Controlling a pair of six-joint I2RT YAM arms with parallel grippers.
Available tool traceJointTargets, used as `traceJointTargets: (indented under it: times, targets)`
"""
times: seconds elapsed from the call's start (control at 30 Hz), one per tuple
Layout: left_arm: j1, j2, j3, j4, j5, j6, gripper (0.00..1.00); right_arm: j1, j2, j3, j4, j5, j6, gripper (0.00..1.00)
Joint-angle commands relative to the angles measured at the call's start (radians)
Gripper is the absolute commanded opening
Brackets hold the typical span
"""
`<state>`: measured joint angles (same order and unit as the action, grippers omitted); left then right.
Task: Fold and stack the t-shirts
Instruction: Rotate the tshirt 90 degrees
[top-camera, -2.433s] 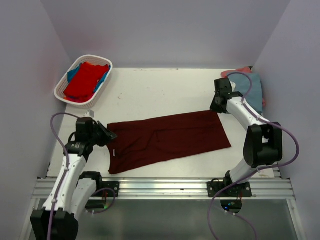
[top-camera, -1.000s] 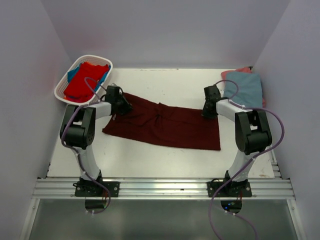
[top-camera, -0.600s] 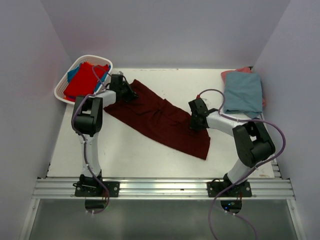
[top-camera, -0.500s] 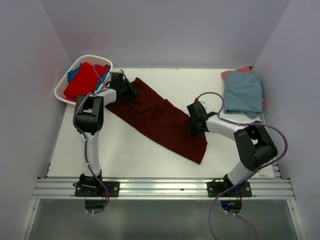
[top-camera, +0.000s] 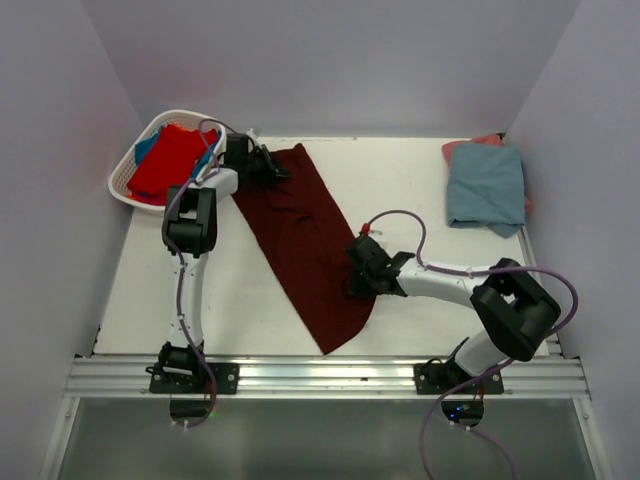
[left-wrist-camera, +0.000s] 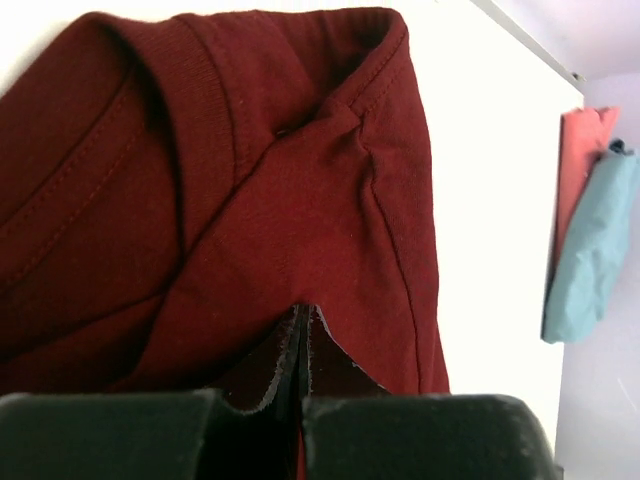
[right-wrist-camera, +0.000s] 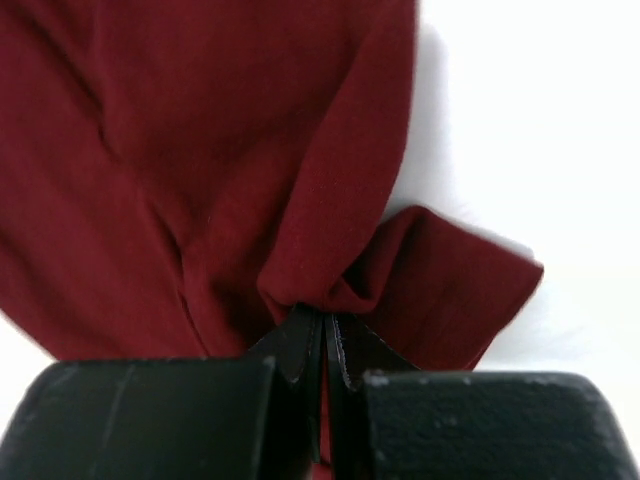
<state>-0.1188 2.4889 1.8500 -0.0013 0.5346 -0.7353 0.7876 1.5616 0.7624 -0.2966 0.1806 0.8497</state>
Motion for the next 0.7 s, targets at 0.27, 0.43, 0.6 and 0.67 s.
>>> traceJointTargets:
  times: [0.27, 0.43, 0.6, 0.67]
  targets:
    - [-0.012, 0.133, 0.133, 0.041, 0.160, 0.037, 0.00, 0.254, 0.068, -0.041, -0.297, -0.132, 0.199, 0.00]
    - [-0.012, 0.154, 0.167, 0.053, 0.194, 0.030, 0.00, 0.306, 0.028, -0.023, -0.400, -0.092, 0.244, 0.00]
    - [-0.015, 0.173, 0.221, 0.052, 0.240, 0.033, 0.00, 0.340, 0.005, -0.020, -0.458, -0.079, 0.290, 0.00]
    - [-0.016, 0.168, 0.219, 0.078, 0.264, 0.028, 0.00, 0.363, 0.003, -0.018, -0.461, -0.092, 0.302, 0.00]
